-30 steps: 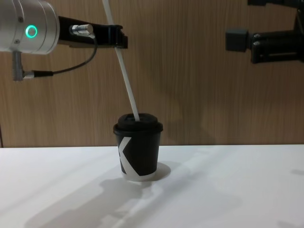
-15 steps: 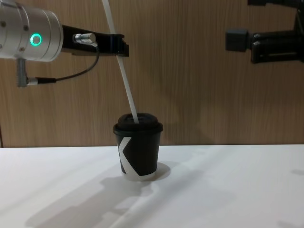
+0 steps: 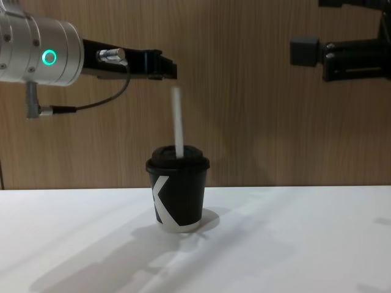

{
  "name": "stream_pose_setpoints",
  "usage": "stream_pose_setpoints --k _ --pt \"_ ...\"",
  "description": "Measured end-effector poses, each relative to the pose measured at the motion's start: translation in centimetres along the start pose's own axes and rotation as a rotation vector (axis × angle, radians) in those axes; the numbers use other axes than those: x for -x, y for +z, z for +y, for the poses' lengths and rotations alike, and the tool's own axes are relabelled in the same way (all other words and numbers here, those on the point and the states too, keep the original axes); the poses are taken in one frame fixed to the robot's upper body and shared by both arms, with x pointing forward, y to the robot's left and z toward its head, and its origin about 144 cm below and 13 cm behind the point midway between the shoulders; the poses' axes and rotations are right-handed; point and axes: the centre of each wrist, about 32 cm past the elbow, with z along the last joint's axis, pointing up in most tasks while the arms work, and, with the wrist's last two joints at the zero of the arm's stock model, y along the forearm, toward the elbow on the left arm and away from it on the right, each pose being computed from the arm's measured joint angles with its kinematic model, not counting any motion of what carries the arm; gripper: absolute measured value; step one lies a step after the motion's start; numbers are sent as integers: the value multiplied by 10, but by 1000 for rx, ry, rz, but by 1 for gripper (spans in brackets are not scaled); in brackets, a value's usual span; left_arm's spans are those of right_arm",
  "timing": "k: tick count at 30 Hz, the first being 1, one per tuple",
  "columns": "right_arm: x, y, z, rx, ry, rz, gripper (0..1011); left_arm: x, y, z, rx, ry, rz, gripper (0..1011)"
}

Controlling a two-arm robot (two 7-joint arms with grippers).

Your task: Pick up the straw with one hand, pass it to the other hand, and insert it into the cup.

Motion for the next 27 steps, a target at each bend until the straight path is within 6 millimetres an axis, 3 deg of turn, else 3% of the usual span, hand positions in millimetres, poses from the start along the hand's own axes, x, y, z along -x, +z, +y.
stream_pose_setpoints --k 6,15,19,20,24,27 --pt "0 0 0 0 0 0 1001 -1 -1 -1 -2 -5 7 418" --pt "0 0 0 0 0 0 1001 -1 -1 -1 -3 -8 11 750" --pt "0 0 0 0 0 0 1001 -2 -3 -1 3 -11 10 819" --pt "0 0 0 0 0 0 1001 -2 -4 0 6 -12 10 881" --pt "-1 1 1 -2 -1 0 1001 -2 -8 2 30 -22 1 975" --pt "-3 3 4 -8 -5 3 1001 -3 -12 4 53 -32 -2 1000"
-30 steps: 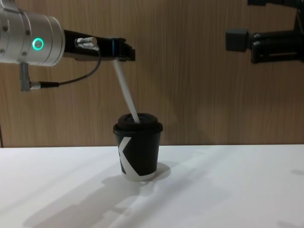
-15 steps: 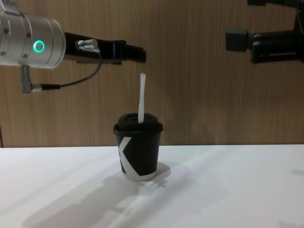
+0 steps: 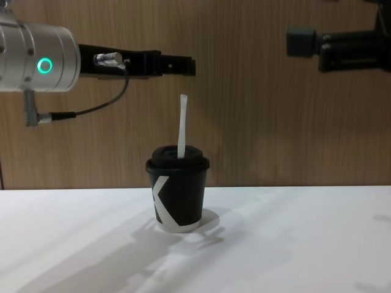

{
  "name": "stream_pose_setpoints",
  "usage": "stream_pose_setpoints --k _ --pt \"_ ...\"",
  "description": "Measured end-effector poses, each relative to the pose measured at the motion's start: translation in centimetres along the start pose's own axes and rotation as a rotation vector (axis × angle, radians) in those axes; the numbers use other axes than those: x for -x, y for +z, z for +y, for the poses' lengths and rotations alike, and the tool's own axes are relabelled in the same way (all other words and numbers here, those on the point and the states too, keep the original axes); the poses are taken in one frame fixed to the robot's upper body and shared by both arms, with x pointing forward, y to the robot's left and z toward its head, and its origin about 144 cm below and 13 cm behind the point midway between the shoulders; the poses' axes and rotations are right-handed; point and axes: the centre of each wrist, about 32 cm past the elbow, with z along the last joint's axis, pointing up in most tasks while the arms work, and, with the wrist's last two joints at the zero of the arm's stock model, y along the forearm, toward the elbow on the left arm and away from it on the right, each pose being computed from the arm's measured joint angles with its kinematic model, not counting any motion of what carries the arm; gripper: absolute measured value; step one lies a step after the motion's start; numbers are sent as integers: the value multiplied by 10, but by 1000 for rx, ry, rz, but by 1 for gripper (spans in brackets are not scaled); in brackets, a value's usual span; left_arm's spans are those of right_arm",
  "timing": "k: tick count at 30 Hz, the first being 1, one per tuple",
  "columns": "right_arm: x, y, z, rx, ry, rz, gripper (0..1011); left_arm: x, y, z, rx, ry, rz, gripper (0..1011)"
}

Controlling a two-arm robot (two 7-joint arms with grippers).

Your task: Pick up the straw with one hand, pass it to the other hand, and insert it into the cup.

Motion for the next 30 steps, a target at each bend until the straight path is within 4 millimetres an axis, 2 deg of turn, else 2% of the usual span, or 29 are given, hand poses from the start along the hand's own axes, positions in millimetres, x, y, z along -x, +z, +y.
stream_pose_setpoints --k 11,30 --pt "-9 10 15 -30 -51 60 1001 -2 -13 11 101 -45 4 999" --pt "-18 28 37 -15 -206 322 1001 4 -21 21 220 -105 7 1000"
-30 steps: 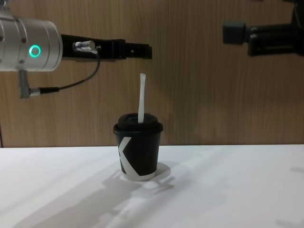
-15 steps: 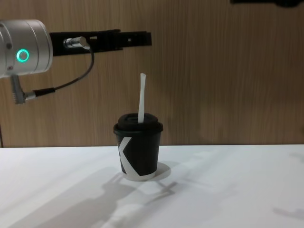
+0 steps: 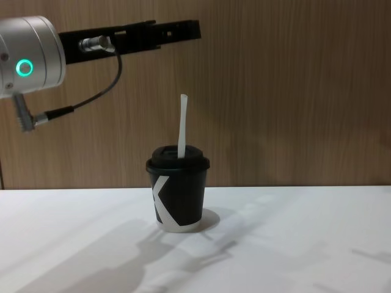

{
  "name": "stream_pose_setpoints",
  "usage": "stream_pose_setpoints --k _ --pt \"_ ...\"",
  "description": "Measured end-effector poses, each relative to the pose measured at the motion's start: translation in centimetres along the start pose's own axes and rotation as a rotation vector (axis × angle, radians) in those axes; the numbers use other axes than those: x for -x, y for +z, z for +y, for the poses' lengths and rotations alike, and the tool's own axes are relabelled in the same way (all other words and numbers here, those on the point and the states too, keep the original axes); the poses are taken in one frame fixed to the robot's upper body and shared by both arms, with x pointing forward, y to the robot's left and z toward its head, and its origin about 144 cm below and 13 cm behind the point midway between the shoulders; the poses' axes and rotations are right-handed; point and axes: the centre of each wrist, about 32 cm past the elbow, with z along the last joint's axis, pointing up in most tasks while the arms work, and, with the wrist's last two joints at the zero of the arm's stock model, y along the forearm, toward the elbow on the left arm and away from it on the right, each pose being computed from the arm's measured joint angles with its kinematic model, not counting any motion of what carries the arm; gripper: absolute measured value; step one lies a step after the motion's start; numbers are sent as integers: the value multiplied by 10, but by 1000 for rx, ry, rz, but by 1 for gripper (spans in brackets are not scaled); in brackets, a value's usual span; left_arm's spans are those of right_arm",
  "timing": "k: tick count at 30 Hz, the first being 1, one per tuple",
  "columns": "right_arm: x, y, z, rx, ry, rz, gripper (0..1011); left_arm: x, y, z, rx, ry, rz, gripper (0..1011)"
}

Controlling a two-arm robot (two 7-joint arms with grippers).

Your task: Pick up the straw with one hand, pass it to the other hand, and insert it into the cup.

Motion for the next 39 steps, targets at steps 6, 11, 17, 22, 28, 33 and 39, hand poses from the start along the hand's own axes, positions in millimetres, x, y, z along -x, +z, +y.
stream_pose_setpoints --k 6,11,17,22,28,33,39 --pt "2 4 8 25 -65 93 1001 4 2 1 30 -23 -4 1000" --pt "4 8 17 52 -119 168 1001 8 4 2 48 -41 -11 1000" --pt "5 9 26 73 -152 219 1001 12 7 3 57 -57 -14 1000" --pt "6 10 32 82 -165 244 1001 14 10 4 61 -67 -15 1000" --pt "7 11 36 88 -173 259 1001 16 11 4 62 -74 -16 1000" --pt "7 11 39 92 -178 269 1001 17 12 4 62 -78 -15 1000" --pt "7 11 40 96 -181 276 1001 18 13 4 62 -80 -16 1000"
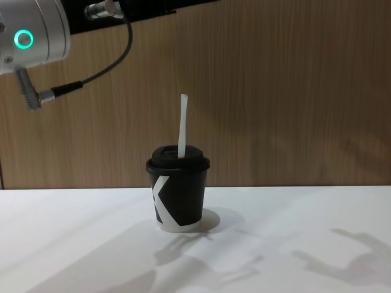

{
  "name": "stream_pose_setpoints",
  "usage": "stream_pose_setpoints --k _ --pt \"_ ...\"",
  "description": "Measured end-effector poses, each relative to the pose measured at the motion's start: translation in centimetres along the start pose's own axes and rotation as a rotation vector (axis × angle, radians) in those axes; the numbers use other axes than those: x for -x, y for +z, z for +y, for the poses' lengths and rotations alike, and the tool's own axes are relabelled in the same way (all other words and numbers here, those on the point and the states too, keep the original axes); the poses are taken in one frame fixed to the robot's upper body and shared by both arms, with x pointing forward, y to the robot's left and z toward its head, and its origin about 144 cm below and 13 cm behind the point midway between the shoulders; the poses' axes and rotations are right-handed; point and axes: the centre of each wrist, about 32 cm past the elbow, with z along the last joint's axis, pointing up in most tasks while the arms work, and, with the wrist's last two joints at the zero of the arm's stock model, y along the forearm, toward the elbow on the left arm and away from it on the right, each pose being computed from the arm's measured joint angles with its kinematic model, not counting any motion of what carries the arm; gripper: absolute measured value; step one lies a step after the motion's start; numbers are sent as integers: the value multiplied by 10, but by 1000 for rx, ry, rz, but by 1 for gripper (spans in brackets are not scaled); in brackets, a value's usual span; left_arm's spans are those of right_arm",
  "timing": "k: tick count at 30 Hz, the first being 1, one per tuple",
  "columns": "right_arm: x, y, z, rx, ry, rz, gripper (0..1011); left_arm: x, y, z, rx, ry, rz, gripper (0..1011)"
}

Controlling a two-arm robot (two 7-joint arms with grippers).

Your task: Pick up the straw with one hand, pass it to the other hand, and insert it into the cup.

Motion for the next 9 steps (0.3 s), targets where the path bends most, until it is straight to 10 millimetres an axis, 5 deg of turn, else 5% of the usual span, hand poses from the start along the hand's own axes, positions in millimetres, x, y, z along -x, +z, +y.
stream_pose_setpoints --k 9 --pt "1 0 1 2 -2 6 1001 1 1 0 1 -2 0 1000"
